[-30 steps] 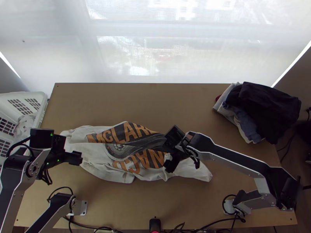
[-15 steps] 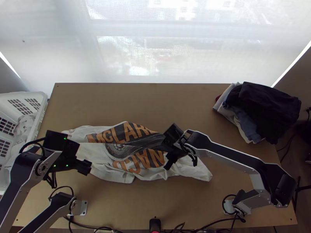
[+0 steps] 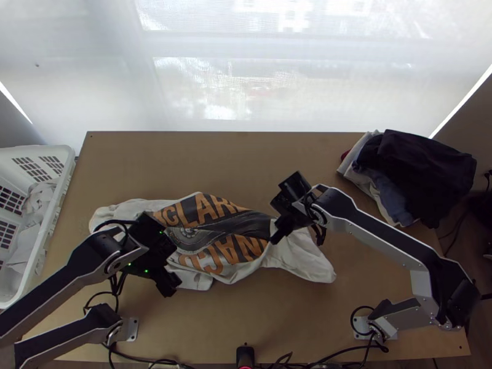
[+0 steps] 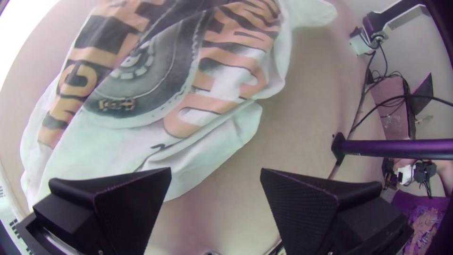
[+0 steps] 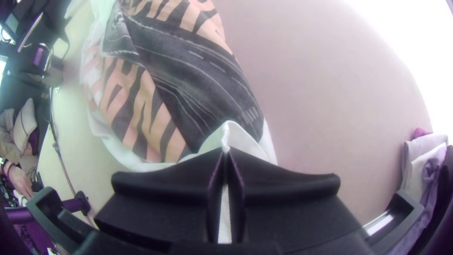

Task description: Fold the t-shirt

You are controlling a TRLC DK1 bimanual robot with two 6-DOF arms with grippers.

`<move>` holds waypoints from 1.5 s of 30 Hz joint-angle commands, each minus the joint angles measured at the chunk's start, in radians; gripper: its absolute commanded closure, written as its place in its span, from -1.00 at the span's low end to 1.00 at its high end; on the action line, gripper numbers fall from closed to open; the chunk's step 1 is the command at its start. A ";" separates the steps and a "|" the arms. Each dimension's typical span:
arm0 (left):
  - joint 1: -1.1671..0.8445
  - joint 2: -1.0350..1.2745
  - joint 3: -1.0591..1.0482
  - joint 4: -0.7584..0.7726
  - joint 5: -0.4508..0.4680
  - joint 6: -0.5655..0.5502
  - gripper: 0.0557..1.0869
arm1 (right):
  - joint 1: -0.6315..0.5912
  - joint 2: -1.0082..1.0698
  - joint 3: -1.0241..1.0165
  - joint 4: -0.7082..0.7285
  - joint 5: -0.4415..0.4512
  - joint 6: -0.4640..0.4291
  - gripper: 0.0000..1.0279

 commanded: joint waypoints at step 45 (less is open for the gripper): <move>-0.037 0.250 0.092 0.197 -0.014 0.017 0.93 | -0.195 -0.156 0.024 -0.103 0.001 -0.003 0.95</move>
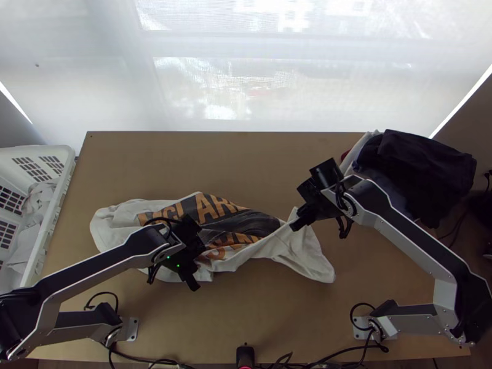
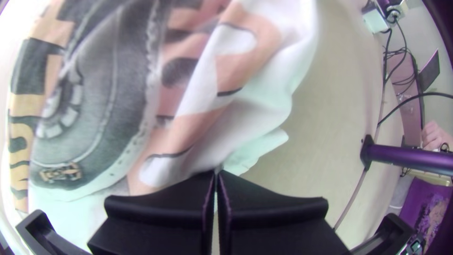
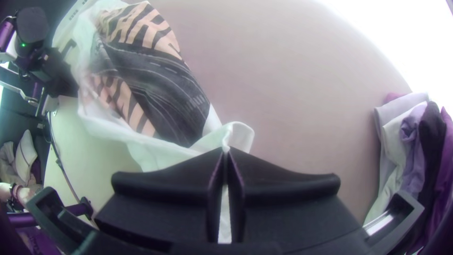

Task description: Fold the t-shirt

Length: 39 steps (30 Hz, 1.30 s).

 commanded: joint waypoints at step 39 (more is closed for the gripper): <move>0.802 -0.226 1.377 -0.181 -0.079 -0.110 0.93 | -0.194 -0.500 0.386 0.163 0.208 -0.095 0.95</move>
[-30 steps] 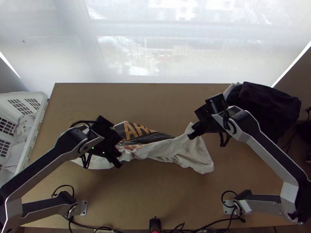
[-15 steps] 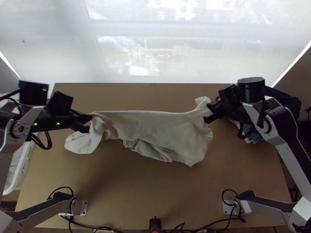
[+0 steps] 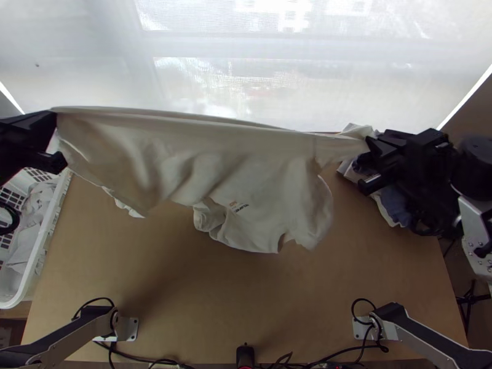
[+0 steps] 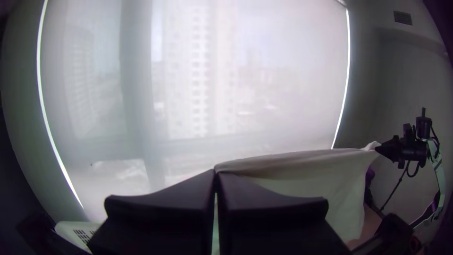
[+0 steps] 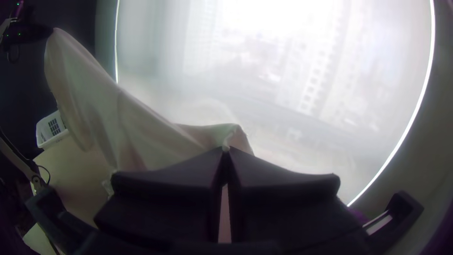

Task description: Fold the t-shirt

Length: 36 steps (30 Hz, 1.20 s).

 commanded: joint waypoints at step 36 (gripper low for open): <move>0.021 -0.126 0.117 0.190 -0.175 0.091 0.93 | 0.001 -0.081 0.529 0.183 0.081 -0.095 0.95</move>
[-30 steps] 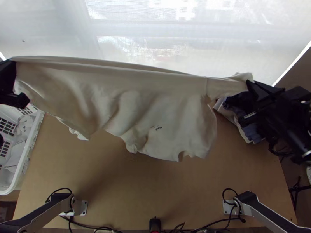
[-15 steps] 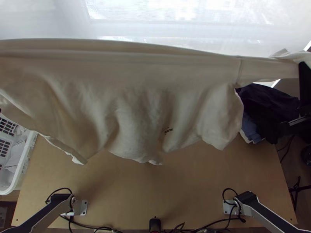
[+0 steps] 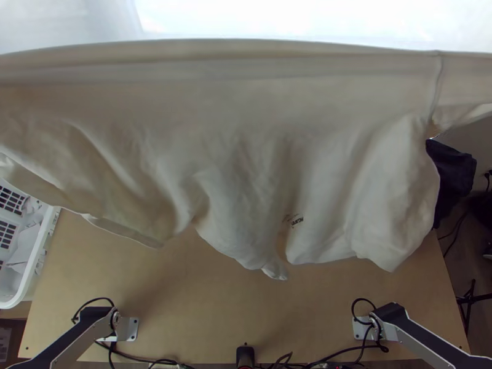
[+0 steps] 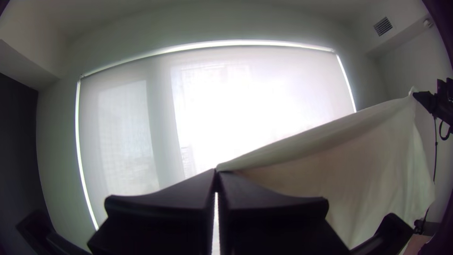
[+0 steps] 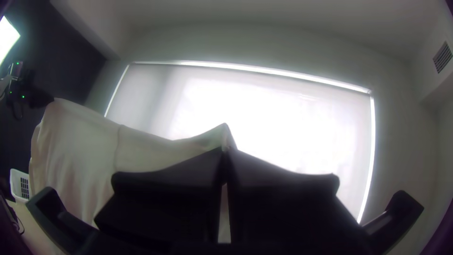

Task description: Fold the t-shirt

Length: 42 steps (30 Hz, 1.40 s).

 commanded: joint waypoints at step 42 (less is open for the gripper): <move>-0.007 0.485 -1.051 0.916 0.001 -0.052 0.93 | -0.041 0.776 -0.541 0.510 -0.022 0.183 0.95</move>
